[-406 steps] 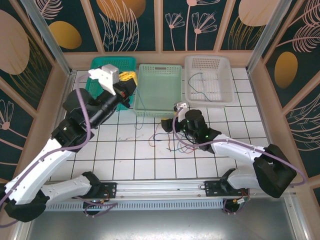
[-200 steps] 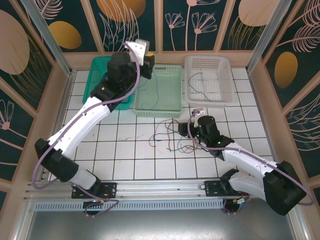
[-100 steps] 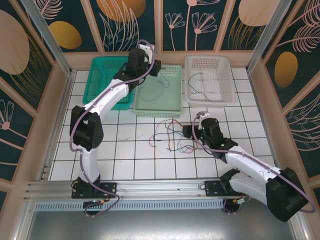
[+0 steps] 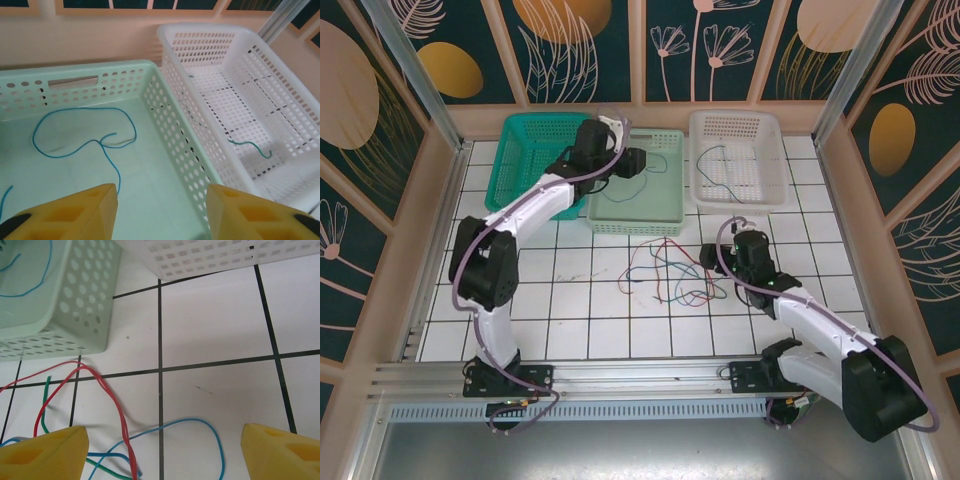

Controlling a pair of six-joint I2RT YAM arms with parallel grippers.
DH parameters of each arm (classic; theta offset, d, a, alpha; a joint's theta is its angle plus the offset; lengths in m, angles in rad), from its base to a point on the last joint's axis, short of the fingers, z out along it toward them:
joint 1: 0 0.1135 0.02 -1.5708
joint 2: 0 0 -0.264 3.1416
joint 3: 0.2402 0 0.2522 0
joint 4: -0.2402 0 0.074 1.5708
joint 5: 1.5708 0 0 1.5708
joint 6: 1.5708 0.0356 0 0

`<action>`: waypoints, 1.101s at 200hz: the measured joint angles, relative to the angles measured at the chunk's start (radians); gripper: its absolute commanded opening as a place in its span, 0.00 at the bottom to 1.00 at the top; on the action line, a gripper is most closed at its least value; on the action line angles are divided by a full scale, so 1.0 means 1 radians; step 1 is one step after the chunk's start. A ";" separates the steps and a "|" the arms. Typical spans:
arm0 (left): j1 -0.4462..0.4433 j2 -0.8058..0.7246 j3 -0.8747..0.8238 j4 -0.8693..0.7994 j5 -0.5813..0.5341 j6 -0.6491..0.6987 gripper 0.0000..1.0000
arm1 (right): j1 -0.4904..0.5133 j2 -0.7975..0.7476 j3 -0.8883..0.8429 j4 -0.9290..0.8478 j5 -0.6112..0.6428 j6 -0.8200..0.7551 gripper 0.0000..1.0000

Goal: Untangle the cables
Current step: Untie the cable from multiple cables.

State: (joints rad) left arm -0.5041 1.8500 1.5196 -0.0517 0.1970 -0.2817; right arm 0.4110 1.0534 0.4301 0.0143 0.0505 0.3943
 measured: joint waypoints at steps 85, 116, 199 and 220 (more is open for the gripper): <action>-0.120 -0.411 -0.519 0.121 -0.066 0.005 0.51 | -0.017 0.127 0.053 -0.034 -0.130 0.010 0.58; -0.125 -0.475 -0.668 0.136 -0.071 -0.035 0.51 | -0.014 0.119 0.045 -0.043 -0.158 0.027 0.50; -0.126 -0.494 -0.714 0.187 -0.074 -0.083 0.50 | 0.038 0.117 0.033 -0.092 -0.172 0.080 0.33; -0.126 -0.494 -0.714 0.191 -0.074 -0.087 0.50 | 0.038 0.117 0.029 -0.095 -0.164 0.085 0.31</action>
State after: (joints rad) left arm -0.6296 1.3560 0.8059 0.1390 0.1230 -0.3687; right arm 0.4488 1.1706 0.4595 -0.0803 -0.1131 0.4797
